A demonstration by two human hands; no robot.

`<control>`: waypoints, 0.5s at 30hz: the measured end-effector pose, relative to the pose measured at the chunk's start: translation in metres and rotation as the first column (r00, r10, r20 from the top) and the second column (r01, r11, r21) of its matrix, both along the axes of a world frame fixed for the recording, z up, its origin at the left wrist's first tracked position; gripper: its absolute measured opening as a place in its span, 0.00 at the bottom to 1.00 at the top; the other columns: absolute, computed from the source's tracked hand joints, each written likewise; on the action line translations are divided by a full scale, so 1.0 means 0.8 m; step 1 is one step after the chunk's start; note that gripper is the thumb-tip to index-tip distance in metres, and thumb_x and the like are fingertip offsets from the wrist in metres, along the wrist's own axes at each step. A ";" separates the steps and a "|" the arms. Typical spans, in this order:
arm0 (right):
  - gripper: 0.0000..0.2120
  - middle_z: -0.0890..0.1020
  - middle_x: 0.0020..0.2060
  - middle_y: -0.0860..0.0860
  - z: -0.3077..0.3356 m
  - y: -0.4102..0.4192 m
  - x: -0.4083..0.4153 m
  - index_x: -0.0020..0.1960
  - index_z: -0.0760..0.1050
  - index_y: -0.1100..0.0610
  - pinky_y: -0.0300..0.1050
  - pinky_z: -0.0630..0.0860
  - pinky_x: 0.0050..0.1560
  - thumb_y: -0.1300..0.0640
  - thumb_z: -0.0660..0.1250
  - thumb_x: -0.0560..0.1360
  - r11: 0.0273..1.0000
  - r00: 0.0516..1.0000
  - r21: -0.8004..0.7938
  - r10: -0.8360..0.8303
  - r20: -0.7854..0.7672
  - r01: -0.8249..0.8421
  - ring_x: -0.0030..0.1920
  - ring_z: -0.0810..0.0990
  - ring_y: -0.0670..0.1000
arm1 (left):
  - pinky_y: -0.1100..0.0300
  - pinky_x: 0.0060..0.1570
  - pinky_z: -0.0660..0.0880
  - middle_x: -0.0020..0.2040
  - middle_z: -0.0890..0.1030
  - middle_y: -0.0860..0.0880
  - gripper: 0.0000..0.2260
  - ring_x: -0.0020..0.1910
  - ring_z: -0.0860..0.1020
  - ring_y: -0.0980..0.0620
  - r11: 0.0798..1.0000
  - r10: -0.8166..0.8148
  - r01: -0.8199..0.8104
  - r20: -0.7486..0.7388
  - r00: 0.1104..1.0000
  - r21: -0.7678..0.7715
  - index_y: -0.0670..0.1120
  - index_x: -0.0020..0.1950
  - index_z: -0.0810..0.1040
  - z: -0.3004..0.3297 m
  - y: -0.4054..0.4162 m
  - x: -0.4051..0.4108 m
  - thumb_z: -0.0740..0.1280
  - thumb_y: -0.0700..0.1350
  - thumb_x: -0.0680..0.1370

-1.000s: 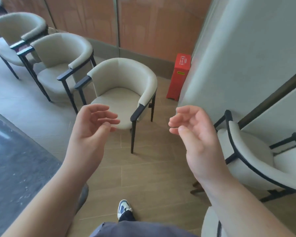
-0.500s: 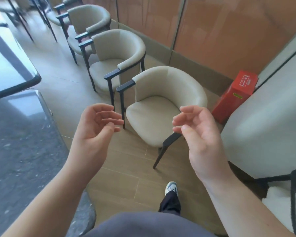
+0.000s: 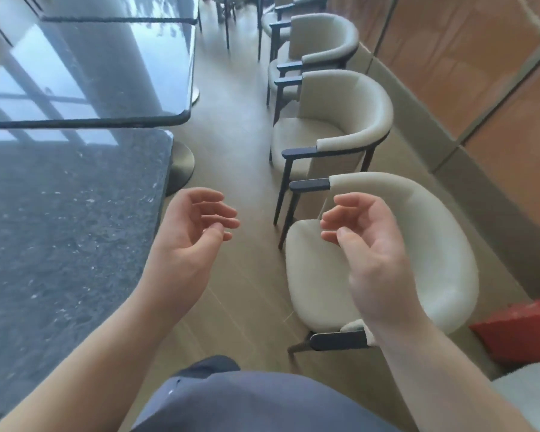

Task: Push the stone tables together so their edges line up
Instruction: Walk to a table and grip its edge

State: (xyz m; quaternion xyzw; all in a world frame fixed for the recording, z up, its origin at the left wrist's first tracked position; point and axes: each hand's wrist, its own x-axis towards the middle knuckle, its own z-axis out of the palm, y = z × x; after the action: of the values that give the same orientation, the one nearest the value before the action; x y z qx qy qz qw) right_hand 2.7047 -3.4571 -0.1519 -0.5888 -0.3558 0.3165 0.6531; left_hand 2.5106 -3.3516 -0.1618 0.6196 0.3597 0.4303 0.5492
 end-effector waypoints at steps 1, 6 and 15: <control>0.15 0.80 0.45 0.49 -0.003 0.017 0.000 0.59 0.74 0.57 0.47 0.79 0.55 0.65 0.58 0.74 0.999 0.999 0.003 0.045 -0.012 -0.045 0.50 0.80 0.48 | 0.55 0.51 0.80 0.49 0.82 0.48 0.12 0.51 0.83 0.48 0.999 0.044 -0.044 -0.006 0.999 0.000 0.48 0.59 0.73 -0.001 0.006 -0.007 0.60 0.38 0.77; 0.15 0.81 0.46 0.51 -0.017 0.104 -0.020 0.59 0.74 0.56 0.47 0.78 0.56 0.65 0.59 0.75 0.966 0.966 -0.038 0.256 -0.033 -0.257 0.51 0.80 0.51 | 0.55 0.51 0.79 0.48 0.83 0.51 0.13 0.51 0.83 0.48 0.969 0.245 -0.245 -0.008 0.969 -0.025 0.50 0.59 0.74 -0.015 0.049 -0.052 0.60 0.38 0.77; 0.16 0.81 0.46 0.50 -0.021 0.322 -0.064 0.58 0.74 0.54 0.48 0.79 0.57 0.64 0.59 0.73 0.924 0.926 -0.110 0.375 0.052 -0.367 0.51 0.81 0.49 | 0.58 0.50 0.80 0.48 0.82 0.52 0.13 0.50 0.83 0.52 0.913 0.403 -0.400 0.026 0.915 -0.081 0.49 0.59 0.73 -0.051 0.228 -0.104 0.60 0.38 0.77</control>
State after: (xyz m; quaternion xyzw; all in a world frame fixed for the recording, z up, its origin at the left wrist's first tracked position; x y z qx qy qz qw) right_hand 2.6538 -3.1994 -0.1686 -0.5532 -0.4681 0.4301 0.5384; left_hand 2.4272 -3.1693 -0.2030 0.5027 0.4831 0.5333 0.4791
